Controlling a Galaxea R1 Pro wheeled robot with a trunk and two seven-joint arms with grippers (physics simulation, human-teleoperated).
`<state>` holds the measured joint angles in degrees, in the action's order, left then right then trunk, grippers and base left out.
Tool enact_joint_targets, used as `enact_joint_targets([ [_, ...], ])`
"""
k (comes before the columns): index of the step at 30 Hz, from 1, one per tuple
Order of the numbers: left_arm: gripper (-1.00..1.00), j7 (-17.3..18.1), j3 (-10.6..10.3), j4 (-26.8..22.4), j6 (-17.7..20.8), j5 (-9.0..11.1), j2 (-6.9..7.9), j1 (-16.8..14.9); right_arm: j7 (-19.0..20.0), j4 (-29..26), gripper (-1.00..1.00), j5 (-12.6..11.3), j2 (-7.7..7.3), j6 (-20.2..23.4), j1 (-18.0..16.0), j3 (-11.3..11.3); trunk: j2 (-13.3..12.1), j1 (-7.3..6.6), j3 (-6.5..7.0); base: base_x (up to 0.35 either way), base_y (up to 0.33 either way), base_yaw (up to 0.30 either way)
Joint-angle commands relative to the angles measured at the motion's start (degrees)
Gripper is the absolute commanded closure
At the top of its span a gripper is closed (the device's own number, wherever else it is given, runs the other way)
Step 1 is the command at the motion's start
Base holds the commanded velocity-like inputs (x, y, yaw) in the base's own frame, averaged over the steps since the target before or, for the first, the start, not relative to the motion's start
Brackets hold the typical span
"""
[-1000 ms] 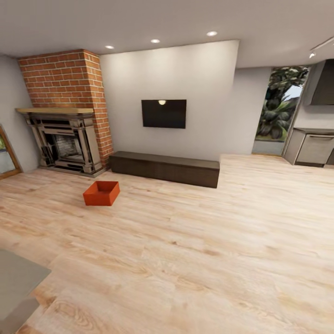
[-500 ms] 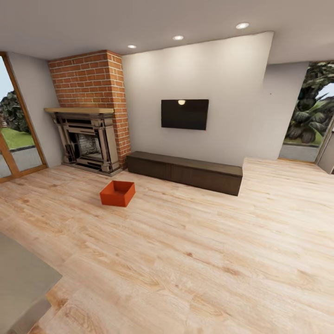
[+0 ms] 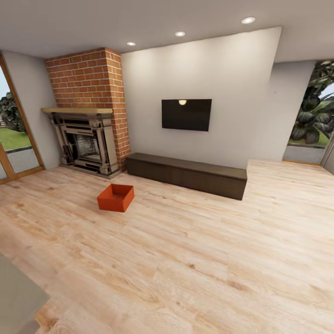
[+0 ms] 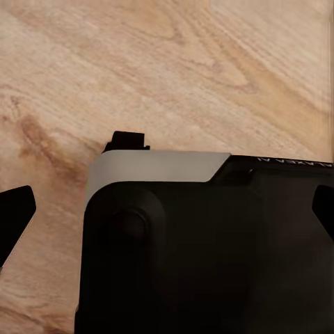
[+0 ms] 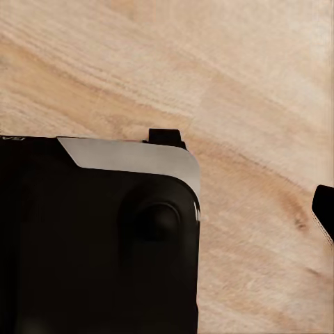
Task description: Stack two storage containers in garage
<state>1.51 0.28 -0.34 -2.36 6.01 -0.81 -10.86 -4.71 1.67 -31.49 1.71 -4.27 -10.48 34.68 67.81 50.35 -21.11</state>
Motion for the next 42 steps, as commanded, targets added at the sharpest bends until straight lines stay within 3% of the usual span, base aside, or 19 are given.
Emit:
enact_joint_targets([
  [1, -1.00, 0.2, 0.0, 0.1, -0.2, 0.6, 0.01, 0.0, 0.0, 0.2, -1.00, -0.5, 0.07, -0.3, -0.1, 0.5, 0.0, 0.03, -0.06, 0.322, 0.000, 0.000],
  [19, -1.00, 0.2, 0.0, 0.1, -0.2, 0.6, 0.02, 0.0, 0.0, 0.2, -1.00, -0.5, 0.05, -0.3, -0.1, 0.5, 0.0, 0.03, -0.06, 0.322, 0.000, 0.014],
  [42, -1.00, 0.2, 0.0, 0.1, -0.1, 0.6, 0.00, 0.0, 0.0, 0.2, -1.00, -0.5, 0.05, -0.3, -0.1, 0.5, 0.0, 0.03, -0.06, 0.322, 0.000, 0.255],
])
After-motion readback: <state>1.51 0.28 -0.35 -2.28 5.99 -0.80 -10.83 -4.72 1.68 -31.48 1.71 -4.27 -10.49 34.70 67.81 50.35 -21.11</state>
